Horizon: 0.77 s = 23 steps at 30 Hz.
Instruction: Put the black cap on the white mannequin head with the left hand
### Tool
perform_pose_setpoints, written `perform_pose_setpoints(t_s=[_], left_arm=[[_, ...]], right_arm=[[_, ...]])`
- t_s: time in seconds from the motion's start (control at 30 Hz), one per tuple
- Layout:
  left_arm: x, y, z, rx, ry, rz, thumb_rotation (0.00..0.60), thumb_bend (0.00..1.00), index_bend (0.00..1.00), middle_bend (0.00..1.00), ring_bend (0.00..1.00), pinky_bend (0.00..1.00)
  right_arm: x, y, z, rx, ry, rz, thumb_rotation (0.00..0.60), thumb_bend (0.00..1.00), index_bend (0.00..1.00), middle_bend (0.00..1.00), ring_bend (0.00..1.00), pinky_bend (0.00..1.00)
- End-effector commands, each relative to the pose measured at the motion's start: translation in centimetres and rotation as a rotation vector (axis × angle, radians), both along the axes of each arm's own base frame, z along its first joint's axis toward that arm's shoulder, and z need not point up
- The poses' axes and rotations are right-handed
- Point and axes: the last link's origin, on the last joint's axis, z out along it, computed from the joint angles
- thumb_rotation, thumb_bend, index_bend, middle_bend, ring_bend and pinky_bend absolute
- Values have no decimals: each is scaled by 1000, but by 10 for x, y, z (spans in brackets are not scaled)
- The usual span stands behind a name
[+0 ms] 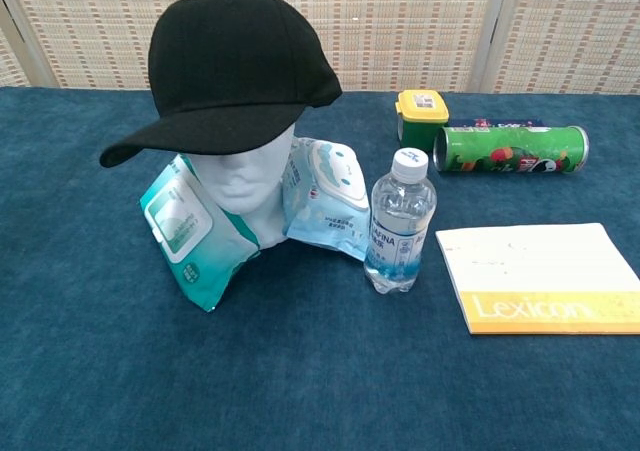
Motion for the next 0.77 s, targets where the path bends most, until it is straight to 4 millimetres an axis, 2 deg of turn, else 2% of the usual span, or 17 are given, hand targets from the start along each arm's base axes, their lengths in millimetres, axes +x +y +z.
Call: perform_pose_setpoints(t_s=[0.03, 0.1, 0.27, 0.37, 0.63, 0.77], left_arm=[[-15, -7, 19, -65, -23, 119, 600, 53, 186, 362, 176, 402], [-17, -10, 26, -74, -36, 134, 600, 53, 213, 390, 196, 415], [-22, -21, 38, -83, -120, 156, 600, 53, 393, 567, 323, 480], [-22, -26, 43, -82, -175, 163, 600, 52, 451, 619, 353, 504], [-20, -37, 50, -106, -212, 143, 600, 53, 486, 658, 371, 516], [-21, -36, 51, -122, -230, 169, 600, 53, 487, 661, 373, 518]], right_arm=[[2, -2, -5, 5, 14, -8, 600, 0, 51, 195, 135, 397], [2, -3, -8, 8, 24, -13, 600, 0, 51, 195, 135, 397], [3, -6, -13, 11, 43, -27, 600, 0, 52, 196, 135, 397], [4, -8, -16, 14, 54, -32, 600, 0, 51, 196, 135, 397], [4, -10, -20, 24, 65, -40, 600, 0, 51, 196, 135, 397], [2, -11, -20, 28, 66, -49, 600, 0, 51, 196, 135, 397]])
